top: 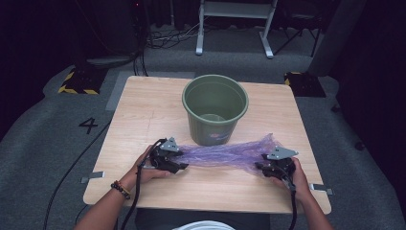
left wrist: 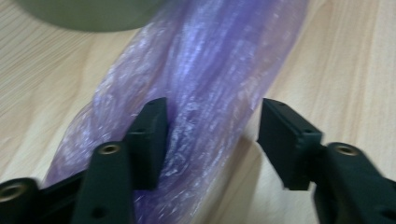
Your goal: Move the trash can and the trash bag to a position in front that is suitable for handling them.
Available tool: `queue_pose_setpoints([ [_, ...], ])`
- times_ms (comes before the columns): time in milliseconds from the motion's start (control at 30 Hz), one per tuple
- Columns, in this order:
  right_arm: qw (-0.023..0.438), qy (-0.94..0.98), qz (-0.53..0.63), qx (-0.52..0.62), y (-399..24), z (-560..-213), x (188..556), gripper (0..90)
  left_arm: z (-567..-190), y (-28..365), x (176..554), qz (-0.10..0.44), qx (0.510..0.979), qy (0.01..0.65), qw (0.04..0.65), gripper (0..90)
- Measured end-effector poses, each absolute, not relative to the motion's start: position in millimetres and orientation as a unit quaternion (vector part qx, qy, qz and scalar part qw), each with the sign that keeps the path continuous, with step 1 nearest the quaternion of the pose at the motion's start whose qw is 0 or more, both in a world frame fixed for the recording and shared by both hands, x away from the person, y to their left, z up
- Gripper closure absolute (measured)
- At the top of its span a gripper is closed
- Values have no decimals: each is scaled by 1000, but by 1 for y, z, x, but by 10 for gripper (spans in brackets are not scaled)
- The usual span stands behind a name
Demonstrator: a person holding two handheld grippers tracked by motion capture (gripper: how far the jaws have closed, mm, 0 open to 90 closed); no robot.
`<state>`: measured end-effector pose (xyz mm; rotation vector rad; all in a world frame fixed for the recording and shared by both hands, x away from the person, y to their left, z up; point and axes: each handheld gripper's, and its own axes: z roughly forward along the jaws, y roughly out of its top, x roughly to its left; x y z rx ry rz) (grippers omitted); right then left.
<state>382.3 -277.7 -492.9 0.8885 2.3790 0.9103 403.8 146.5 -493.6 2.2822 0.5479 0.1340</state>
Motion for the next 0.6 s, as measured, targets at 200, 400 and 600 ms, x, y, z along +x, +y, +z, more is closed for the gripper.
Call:
queue_pose_setpoints([
  [200,259,844,310,353,-297,-493,402,643,-474,149,400,67,875,217,428,224],
  [400,306,813,299,395,-314,-492,412,489,-465,160,400,85,863,233,440,225],
  [600,331,755,317,469,-326,-482,416,435,-478,160,401,55,884,219,409,386],
])
